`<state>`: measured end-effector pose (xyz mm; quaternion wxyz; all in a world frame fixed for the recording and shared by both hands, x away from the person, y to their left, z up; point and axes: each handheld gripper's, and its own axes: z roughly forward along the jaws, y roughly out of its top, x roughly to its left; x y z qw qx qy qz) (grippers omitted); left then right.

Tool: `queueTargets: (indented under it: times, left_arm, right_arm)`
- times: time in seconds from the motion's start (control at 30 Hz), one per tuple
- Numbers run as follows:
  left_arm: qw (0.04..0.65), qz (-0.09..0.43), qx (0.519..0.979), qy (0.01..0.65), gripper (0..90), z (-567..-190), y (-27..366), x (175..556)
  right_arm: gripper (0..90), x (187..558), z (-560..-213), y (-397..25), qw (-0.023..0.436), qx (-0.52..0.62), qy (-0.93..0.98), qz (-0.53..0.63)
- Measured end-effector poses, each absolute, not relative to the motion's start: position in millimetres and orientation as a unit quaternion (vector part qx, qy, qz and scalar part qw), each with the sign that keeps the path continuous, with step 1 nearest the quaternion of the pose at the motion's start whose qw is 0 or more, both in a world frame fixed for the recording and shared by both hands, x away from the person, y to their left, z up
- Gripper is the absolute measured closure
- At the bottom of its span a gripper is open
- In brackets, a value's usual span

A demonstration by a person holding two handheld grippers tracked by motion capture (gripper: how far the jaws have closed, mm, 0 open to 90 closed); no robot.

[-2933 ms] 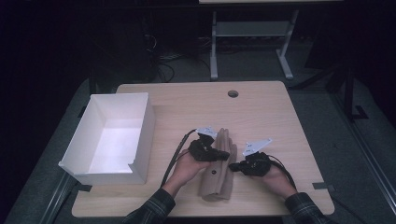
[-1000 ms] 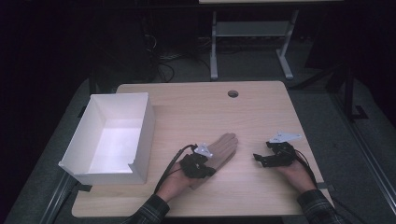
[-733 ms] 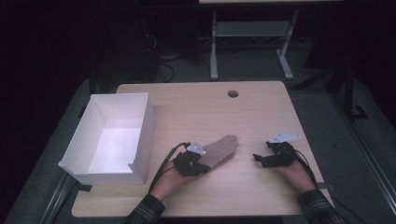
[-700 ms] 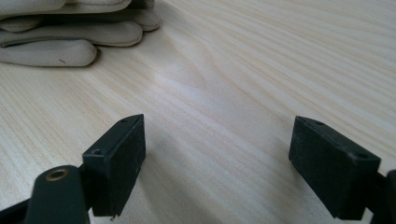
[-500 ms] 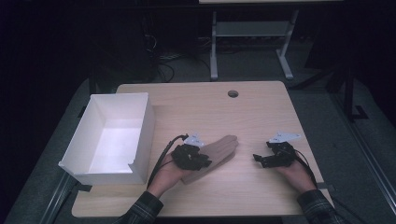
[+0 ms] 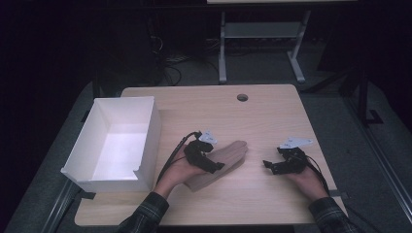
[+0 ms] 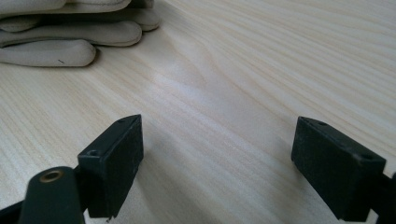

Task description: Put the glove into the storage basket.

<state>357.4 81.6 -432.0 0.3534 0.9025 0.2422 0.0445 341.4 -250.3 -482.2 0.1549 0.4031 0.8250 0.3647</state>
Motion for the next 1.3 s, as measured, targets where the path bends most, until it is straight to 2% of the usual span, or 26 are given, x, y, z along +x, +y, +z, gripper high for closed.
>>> queueTargets:
  times: [0.27, 0.63, 0.77, 0.93, 1.0, 1.1, 1.3]
  left_arm:
    - [0.328, 0.030, 0.914, 0.239, 14.8, -448.3, 79.2, 365.3]
    - [0.297, 0.034, 0.927, 0.227, 15.0, -458.9, 70.9, 359.8]
    - [0.301, 0.034, 0.927, 0.223, 18.0, -459.7, 71.6, 358.0]
    - [0.308, 0.023, 0.927, 0.215, 31.8, -457.3, 71.2, 354.0]
    - [0.311, 0.009, 0.926, 0.211, 40.7, -456.1, 70.8, 352.4]
    - [0.314, -0.012, 0.927, 0.205, 59.4, -455.2, 71.2, 352.3]
    - [0.316, -0.024, 0.924, 0.214, 65.9, -453.0, 72.2, 353.4]
  right_arm:
    - [16.2, 341.3, -482.1, -250.2, 0.155, 0.404, 0.825, 0.364]
    - [16.1, 341.3, -482.1, -250.1, 0.155, 0.404, 0.825, 0.364]
    - [16.1, 341.3, -482.1, -250.1, 0.155, 0.404, 0.825, 0.364]
    - [16.0, 341.2, -482.0, -250.0, 0.155, 0.404, 0.825, 0.363]
    - [16.1, 341.2, -482.0, -249.9, 0.155, 0.404, 0.825, 0.363]
    - [16.0, 341.2, -482.2, -249.7, 0.155, 0.404, 0.824, 0.365]
    - [16.0, 341.2, -482.3, -249.5, 0.155, 0.405, 0.824, 0.366]
